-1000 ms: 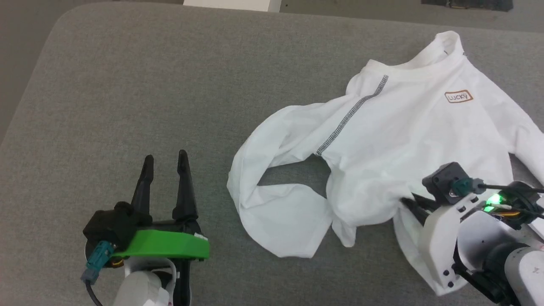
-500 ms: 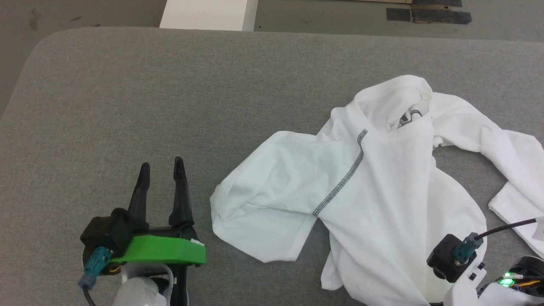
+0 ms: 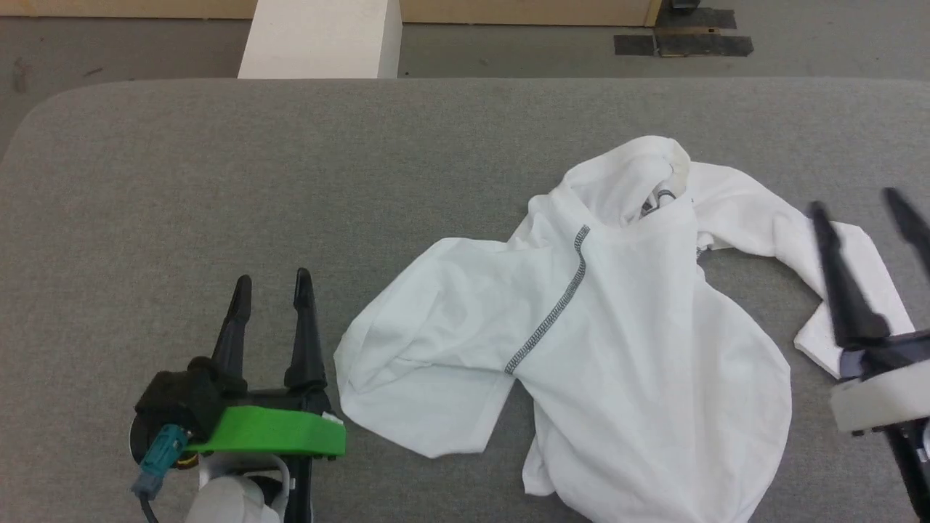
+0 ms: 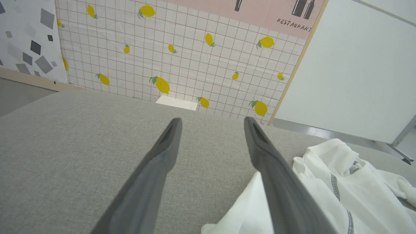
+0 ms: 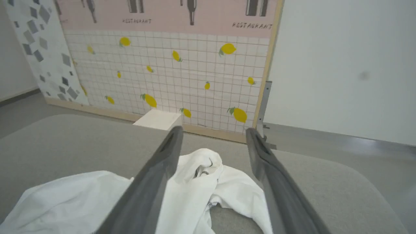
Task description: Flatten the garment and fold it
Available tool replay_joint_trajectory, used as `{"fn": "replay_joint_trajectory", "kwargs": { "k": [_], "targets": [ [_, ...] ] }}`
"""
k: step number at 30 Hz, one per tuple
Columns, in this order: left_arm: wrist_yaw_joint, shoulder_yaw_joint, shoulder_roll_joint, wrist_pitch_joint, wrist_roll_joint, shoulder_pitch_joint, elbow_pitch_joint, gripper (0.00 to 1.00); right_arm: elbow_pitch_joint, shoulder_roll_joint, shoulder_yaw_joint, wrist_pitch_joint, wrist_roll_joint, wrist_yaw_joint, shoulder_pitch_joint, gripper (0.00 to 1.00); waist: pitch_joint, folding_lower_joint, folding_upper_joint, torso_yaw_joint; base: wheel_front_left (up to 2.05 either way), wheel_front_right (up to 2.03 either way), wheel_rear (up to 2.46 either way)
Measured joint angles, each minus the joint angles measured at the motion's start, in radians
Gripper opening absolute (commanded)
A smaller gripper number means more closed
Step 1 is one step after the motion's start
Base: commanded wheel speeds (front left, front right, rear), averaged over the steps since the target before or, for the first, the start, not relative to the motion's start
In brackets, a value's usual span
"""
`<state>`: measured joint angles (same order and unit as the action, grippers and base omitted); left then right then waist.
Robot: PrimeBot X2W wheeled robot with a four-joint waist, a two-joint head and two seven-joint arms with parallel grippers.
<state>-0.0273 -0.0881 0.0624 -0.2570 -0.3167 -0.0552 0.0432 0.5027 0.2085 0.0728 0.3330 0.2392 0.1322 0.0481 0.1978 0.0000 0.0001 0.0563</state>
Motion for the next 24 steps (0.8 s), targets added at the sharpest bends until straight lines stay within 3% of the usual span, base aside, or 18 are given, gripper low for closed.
{"fn": "replay_joint_trajectory", "kwargs": {
  "k": [3, 5, 9, 16, 24],
  "targets": [
    [0.0, -0.013, 0.016, 0.002, 0.031, 0.011, 0.005, 1.0, -0.013, -0.13, 0.129, -0.173, -0.105, 0.0, -0.047, 1.0, -0.001, 0.0, 0.0, -0.011, 0.0, 0.0, 0.0],
    [0.001, -0.028, 0.038, 0.021, 0.054, 0.015, 0.01, 1.0, -0.029, -0.153, 0.176, -0.234, -0.128, 0.0, -0.095, 1.0, 0.0, 0.0, 0.0, -0.019, 0.0, 0.0, 0.0],
    [0.015, -0.068, 0.1, 0.1, 0.12, 0.014, 0.028, 1.0, -0.103, -0.156, 0.202, -0.293, -0.064, 0.0, -0.152, 1.0, 0.005, 0.0, 0.0, -0.04, 0.0, 0.0, 0.0],
    [0.085, -0.129, 0.198, 0.331, 0.159, -0.012, 0.018, 1.0, -0.144, -0.157, 0.157, -0.325, -0.041, 0.0, -0.143, 1.0, 0.038, 0.0, 0.0, -0.069, 0.0, 0.0, 0.0],
    [0.105, -0.154, 0.239, 0.513, 0.149, -0.034, -0.014, 1.0, -0.164, -0.157, 0.118, -0.325, -0.001, 0.0, -0.13, 1.0, 0.082, 0.0, 0.0, -0.084, 0.0, 0.0, 0.0]
  ]
}}
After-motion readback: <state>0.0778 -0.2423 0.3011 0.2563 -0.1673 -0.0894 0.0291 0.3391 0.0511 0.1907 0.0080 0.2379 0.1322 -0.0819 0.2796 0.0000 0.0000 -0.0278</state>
